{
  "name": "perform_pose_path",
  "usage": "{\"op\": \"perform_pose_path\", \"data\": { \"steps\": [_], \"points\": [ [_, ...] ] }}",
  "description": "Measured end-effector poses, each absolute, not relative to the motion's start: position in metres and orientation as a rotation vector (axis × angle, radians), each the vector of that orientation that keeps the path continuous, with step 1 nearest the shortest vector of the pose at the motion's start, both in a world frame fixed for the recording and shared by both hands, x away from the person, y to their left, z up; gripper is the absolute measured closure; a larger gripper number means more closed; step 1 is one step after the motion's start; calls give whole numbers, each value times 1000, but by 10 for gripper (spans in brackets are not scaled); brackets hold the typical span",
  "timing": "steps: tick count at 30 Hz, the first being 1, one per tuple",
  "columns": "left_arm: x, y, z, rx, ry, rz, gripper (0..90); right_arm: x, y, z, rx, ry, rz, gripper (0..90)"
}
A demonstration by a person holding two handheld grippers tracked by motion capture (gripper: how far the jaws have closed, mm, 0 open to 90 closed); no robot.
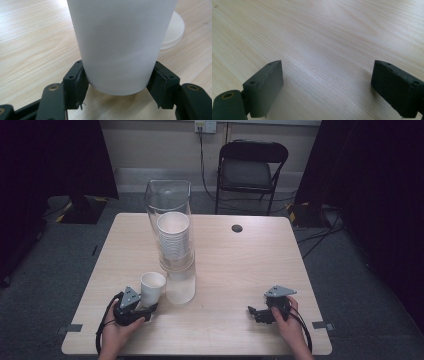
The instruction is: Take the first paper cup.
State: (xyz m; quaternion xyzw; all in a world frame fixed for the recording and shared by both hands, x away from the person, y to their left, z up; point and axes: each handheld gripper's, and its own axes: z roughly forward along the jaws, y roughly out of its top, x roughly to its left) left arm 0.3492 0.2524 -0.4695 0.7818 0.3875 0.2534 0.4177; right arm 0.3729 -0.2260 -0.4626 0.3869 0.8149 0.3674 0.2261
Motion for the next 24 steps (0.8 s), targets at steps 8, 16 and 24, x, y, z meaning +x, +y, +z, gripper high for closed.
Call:
{"op": "perform_pose_path", "data": {
  "steps": [8, 16, 24],
  "points": [
    [353, 256, -472, 2003, 1008, 622, 372, 373, -226, -463, 1067, 2247, 1013, 100],
    [361, 264, -472, 1967, 1089, 614, 370, 373, -226, -463, 1066, 2247, 1013, 100],
    [364, 265, -471, 1957, 1106, 620, 368, 373, -226, -463, 1067, 2247, 1013, 100]
  ]
}}
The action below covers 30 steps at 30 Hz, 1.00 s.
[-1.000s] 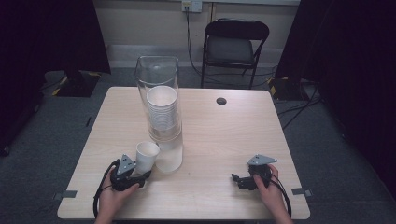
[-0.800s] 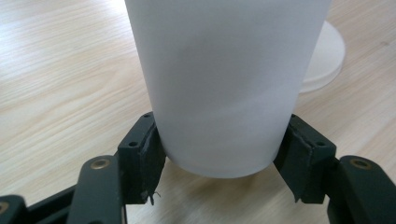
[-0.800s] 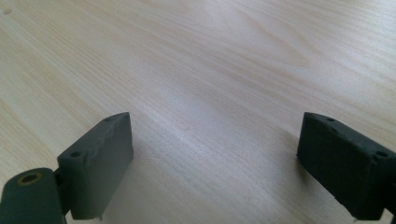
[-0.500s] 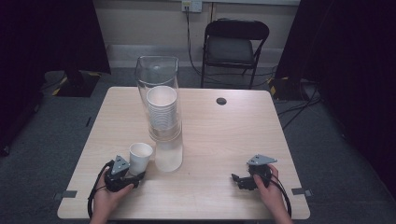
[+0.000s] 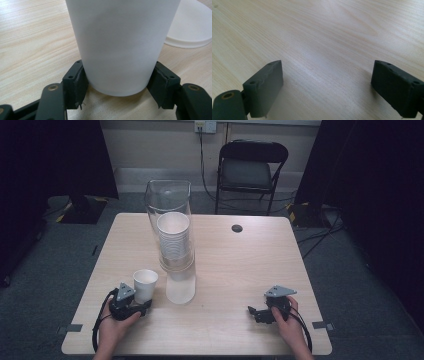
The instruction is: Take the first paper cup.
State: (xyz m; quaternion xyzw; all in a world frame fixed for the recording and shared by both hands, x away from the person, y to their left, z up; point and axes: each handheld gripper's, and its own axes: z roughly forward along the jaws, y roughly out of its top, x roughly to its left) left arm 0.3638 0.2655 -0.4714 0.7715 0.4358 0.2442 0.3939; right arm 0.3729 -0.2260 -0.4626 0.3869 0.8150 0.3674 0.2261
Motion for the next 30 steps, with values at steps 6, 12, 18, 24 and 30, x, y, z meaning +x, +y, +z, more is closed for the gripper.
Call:
{"op": "perform_pose_path", "data": {
  "steps": [6, 12, 18, 24, 30],
  "points": [
    [363, 265, -472, 1959, 1102, 616, 369, 373, -226, -463, 1066, 2247, 1012, 99],
    [358, 266, -472, 1954, 1070, 597, 371, 364, -216, -453, 936, 2181, 983, 136],
    [345, 257, -462, 1901, 953, 607, 371, 350, -174, -423, 865, 2229, 1159, 203],
    [327, 222, -459, 1944, 811, 566, 370, 342, -130, -395, 851, 2322, 1278, 319],
    [316, 179, -460, 1982, 680, 515, 369, 346, -112, -367, 860, 2409, 1338, 450]
  ]
}}
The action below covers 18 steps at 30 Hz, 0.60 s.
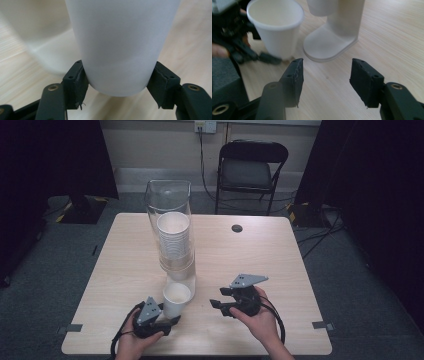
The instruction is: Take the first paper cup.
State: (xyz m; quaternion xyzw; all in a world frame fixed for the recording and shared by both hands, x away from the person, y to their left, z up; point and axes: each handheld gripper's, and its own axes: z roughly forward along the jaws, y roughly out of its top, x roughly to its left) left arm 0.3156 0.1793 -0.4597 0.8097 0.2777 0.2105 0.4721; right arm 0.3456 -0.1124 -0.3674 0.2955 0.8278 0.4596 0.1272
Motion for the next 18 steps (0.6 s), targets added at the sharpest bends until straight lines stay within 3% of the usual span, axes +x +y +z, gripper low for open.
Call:
{"op": "perform_pose_path", "data": {
  "steps": [5, 12, 18],
  "points": [
    [317, 159, -458, 1989, 616, 515, 369, 351, -106, -358, 891, 2469, 1380, 462],
    [327, 148, -464, 2008, 621, 542, 368, 361, -103, -363, 987, 2562, 1384, 640],
    [330, 145, -465, 2003, 610, 568, 368, 362, -100, -354, 995, 2541, 1474, 595]
  ]
}}
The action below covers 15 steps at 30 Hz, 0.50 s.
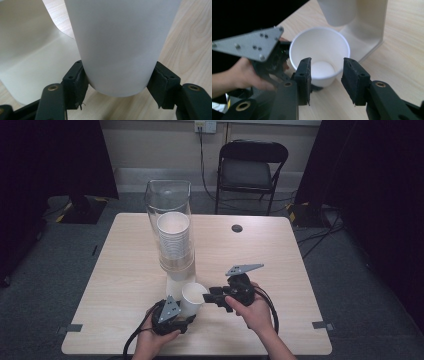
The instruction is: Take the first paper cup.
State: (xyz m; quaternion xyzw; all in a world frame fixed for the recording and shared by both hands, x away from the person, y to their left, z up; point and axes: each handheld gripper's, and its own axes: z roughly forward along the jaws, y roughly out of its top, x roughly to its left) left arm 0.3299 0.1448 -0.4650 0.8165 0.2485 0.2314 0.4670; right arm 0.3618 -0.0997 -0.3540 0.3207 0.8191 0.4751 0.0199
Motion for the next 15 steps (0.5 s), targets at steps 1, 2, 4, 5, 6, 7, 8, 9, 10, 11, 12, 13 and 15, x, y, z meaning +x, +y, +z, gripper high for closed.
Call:
{"op": "perform_pose_path", "data": {
  "steps": [1, 2, 4, 5, 6, 7, 8, 9, 10, 11, 12, 13, 15],
  "points": [
    [330, 145, -465, 2003, 610, 568, 368, 362, -100, -354, 995, 2541, 1474, 595],
    [329, 141, -465, 2021, 597, 578, 368, 363, -94, -356, 987, 2562, 1395, 603],
    [327, 138, -466, 2032, 571, 576, 367, 364, -90, -360, 991, 2591, 1369, 654],
    [327, 138, -466, 2032, 571, 576, 367, 364, -90, -360, 991, 2591, 1369, 654],
    [326, 134, -466, 2028, 550, 571, 368, 366, -87, -363, 1002, 2605, 1367, 698],
    [325, 134, -466, 2038, 541, 583, 367, 366, -87, -364, 1009, 2601, 1363, 730],
    [325, 133, -466, 2041, 537, 585, 367, 366, -87, -365, 1010, 2591, 1353, 745],
    [325, 133, -467, 2034, 535, 586, 367, 367, -87, -365, 1020, 2596, 1350, 761],
    [325, 133, -467, 2041, 523, 600, 366, 367, -87, -365, 1018, 2594, 1344, 786],
    [325, 133, -467, 2041, 523, 600, 366, 367, -87, -365, 1018, 2594, 1344, 786],
    [325, 132, -466, 2037, 513, 611, 365, 368, -89, -363, 1029, 2591, 1326, 830],
    [325, 131, -466, 2028, 511, 608, 365, 369, -90, -362, 1041, 2582, 1318, 841],
    [325, 130, -466, 2011, 518, 606, 364, 373, -95, -361, 1089, 2586, 1339, 854]
  ]
}}
